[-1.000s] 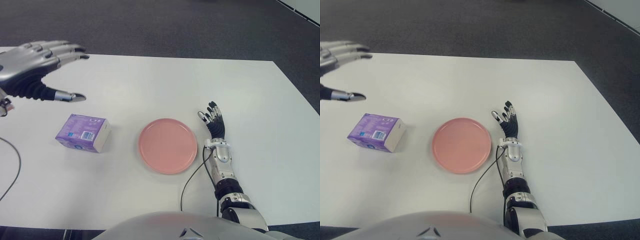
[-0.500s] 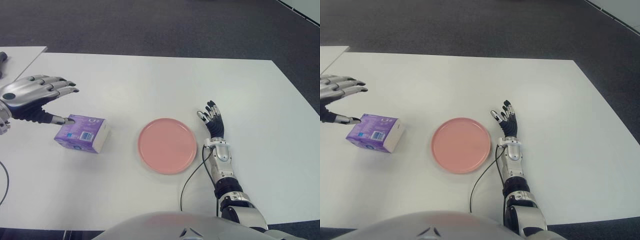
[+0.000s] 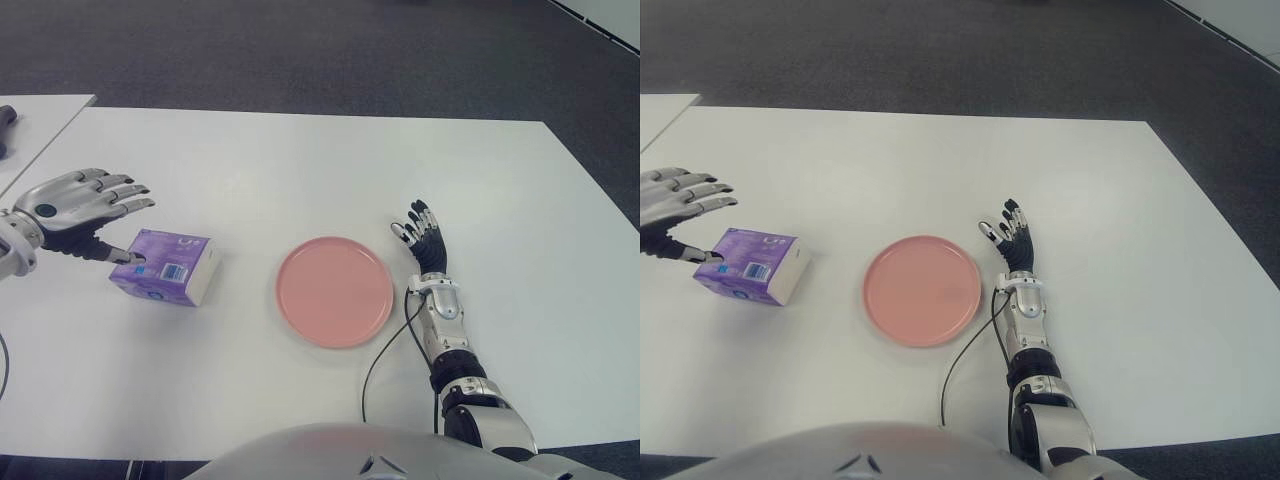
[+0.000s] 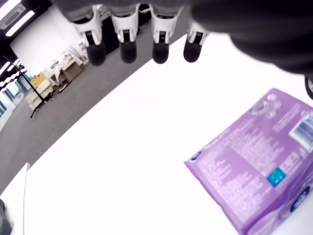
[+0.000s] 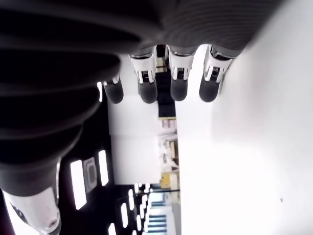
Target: Put the tissue paper into the plate.
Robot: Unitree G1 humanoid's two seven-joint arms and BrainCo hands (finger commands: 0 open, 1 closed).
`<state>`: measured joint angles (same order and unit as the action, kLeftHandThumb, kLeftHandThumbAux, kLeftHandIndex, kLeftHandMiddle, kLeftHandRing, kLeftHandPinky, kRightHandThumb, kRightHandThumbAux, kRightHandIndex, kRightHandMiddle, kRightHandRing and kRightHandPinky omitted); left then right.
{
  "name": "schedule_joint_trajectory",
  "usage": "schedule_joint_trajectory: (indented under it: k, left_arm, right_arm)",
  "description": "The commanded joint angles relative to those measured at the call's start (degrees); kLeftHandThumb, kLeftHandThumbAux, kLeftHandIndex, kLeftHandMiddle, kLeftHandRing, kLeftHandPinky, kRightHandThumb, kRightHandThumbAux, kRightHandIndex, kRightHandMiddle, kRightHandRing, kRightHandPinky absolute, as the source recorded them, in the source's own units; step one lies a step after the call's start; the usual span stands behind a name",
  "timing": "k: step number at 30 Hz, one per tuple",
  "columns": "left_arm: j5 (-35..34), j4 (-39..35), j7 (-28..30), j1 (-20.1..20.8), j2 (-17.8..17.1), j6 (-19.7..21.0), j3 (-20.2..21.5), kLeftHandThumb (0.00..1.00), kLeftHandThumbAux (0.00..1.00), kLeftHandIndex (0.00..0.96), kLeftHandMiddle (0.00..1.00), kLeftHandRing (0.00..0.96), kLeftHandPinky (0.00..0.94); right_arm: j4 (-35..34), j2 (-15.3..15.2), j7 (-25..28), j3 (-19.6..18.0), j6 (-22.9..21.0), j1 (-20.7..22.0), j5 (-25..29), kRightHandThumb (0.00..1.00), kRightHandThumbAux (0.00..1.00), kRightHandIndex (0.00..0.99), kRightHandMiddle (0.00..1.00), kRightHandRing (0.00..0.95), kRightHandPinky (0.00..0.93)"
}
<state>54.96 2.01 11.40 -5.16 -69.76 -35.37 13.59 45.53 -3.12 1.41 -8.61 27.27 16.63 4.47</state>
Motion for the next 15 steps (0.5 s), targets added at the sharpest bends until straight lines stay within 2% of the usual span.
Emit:
schedule_joint_trajectory:
  k: [1, 15]
  left_arm:
    - [1.7, 2.0, -2.2, 1.8, -1.5, 0.0, -3.6, 0.306, 0.111, 0.0, 0.0, 0.0, 0.0]
    - [2.1, 6.9, -7.7, 6.0, 0.3, 2.0, -10.8, 0.316, 0.124, 0.0, 0.0, 0.0, 0.0]
  right_arm:
    - [8.4, 0.0, 0.6, -0.9, -3.4, -1.0, 0.6, 0.144, 0.701, 0.008, 0.0, 0.0, 0.02]
    - [13.1, -1.3, 4.2, -2.2, -4.4, 2.1, 1.2, 0.125, 0.747, 0.0, 0.0, 0.0, 0.026]
